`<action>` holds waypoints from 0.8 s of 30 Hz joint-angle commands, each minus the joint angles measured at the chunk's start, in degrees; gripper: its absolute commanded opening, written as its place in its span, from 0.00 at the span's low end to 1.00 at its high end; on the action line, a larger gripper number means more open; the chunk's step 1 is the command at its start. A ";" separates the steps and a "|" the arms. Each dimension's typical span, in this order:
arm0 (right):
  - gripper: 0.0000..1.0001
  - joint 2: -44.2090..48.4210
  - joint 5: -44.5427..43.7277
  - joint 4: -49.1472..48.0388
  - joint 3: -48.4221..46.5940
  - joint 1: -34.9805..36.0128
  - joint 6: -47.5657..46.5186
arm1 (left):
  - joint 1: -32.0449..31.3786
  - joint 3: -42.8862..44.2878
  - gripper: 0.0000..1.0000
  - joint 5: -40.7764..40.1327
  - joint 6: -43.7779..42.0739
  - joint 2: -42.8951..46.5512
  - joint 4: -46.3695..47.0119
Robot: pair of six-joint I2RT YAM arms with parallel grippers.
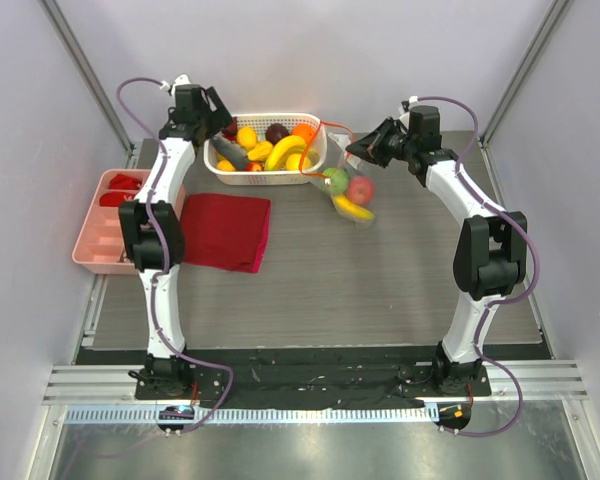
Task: Place the food in the zip-top bag and seal the zipper
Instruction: Pick up the fake fish from the bin.
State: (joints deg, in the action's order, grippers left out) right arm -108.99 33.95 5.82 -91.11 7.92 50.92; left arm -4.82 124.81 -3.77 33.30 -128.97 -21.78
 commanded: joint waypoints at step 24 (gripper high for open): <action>0.01 0.80 -2.66 2.79 -4.69 -0.36 -4.16 | -1.25 5.61 0.84 -9.68 12.05 -12.71 1.12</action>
State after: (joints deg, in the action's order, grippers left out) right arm -109.01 32.23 9.17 -93.01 7.79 48.38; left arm -6.61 127.07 -12.45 44.84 -140.07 -23.38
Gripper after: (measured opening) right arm 0.015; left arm 0.864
